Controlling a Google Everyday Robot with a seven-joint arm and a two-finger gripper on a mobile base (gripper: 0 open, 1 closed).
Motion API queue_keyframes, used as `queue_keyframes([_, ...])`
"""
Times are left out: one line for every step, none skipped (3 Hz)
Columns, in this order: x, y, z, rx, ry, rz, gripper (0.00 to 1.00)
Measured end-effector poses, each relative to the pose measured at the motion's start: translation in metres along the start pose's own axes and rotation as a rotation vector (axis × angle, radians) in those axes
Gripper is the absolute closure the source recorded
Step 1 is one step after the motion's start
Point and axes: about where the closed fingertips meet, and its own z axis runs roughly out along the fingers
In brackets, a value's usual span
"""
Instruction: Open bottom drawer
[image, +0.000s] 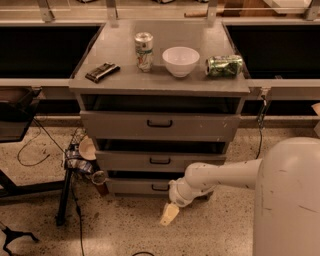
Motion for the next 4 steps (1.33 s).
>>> queue_keyframes([0.0,-0.004,0.007,0.023,0.028,0.006,0.0])
queue_keyframes([0.003,-0.024,0.026,0.071,0.067,0.0,0.0])
queue_keyframes([0.015,-0.057,0.054,0.106,0.118,0.009,0.0])
queue_keyframes([0.038,-0.091,0.086,0.11,0.172,0.05,0.0])
